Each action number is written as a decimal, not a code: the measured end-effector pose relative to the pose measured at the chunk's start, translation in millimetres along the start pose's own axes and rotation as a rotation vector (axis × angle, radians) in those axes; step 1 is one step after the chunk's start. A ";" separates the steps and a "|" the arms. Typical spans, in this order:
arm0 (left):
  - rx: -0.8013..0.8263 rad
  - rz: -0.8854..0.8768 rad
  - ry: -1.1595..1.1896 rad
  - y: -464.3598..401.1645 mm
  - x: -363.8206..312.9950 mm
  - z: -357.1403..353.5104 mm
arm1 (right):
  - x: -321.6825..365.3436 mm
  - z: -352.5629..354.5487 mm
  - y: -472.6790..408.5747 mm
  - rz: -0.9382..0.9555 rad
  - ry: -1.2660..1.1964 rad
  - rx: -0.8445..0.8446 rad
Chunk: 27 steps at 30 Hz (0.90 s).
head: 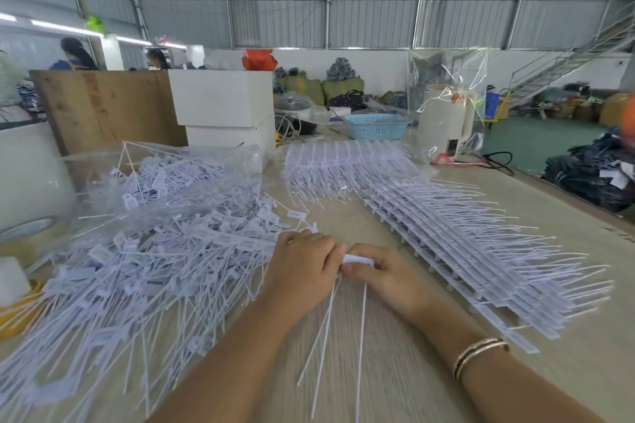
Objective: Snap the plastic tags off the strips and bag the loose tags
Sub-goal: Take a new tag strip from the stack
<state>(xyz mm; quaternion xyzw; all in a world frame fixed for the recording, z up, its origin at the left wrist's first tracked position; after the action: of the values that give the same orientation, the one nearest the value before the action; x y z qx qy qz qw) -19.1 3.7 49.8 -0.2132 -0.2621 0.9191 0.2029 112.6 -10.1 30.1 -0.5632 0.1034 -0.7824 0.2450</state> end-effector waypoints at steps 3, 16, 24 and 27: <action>0.026 0.001 0.054 0.9 3.0 -3.1 | 1.0 -1.0 -0.6 0.033 0.063 0.013; 0.163 0.512 0.816 0.7 18.4 -15.6 | 16.5 -0.8 -2.3 0.274 0.364 -0.199; 0.035 0.536 0.847 1.3 32.2 -18.2 | -10.4 21.9 -2.9 0.001 0.222 -0.364; 0.031 0.450 0.809 -0.3 27.0 -16.1 | -25.4 20.0 -8.5 -0.180 0.562 -0.254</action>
<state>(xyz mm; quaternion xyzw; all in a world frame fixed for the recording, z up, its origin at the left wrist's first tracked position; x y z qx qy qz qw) -33.3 23.4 29.9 -0.6035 -0.0953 0.7868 0.0873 135.2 12.2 19.6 -0.3580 0.2138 -0.9067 0.0644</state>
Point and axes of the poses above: each hand's wrist, its own y-axis away from the middle knuckle, its own z-axis out of the back of the hand, x = y × z, the point moved 4 cm from there along -y, towards the middle knuckle, and after that the axes turned 9 degrees about z, right-handed, at the moved point
